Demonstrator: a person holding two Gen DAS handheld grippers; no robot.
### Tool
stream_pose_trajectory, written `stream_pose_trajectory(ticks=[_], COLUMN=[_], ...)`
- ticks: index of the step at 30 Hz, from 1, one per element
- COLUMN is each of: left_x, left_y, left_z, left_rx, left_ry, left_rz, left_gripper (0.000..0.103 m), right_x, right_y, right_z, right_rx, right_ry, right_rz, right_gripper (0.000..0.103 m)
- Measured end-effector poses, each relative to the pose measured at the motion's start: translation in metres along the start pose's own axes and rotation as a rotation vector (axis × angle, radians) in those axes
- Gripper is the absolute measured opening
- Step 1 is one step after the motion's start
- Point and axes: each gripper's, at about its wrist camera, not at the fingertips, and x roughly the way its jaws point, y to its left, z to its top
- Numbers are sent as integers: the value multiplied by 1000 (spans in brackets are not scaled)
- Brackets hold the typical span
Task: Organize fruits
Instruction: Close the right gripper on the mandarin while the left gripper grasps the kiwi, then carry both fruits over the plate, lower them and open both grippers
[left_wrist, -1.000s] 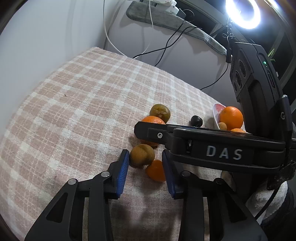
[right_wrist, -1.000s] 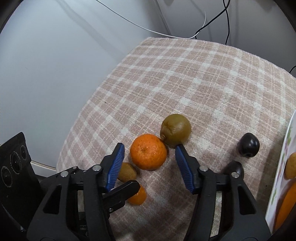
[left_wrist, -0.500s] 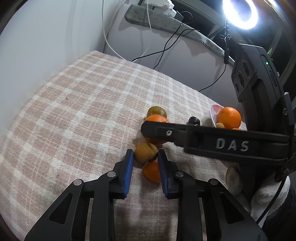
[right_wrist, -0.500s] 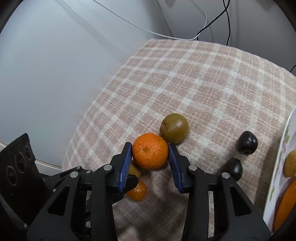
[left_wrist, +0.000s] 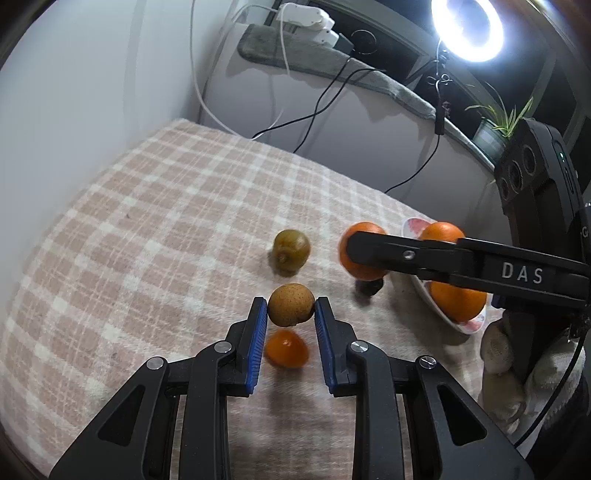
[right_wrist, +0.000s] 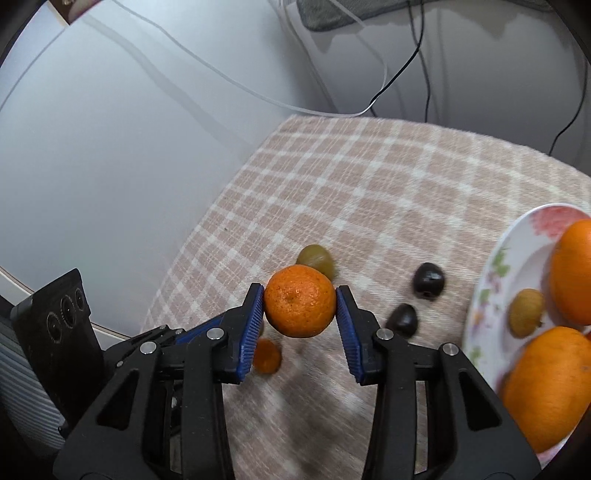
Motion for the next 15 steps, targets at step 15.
stream_pose_trajectory(ticks=[15], left_x=[7], left_y=[-39], left_z=[10], left_rx=[51], left_ry=[-9], left_rz=[-59], left_gripper=[25], right_x=[-76], right_y=[-50], right_z=[-7], right_rx=[50], right_ry=[-109], right_rz=[-81], right_gripper=[41])
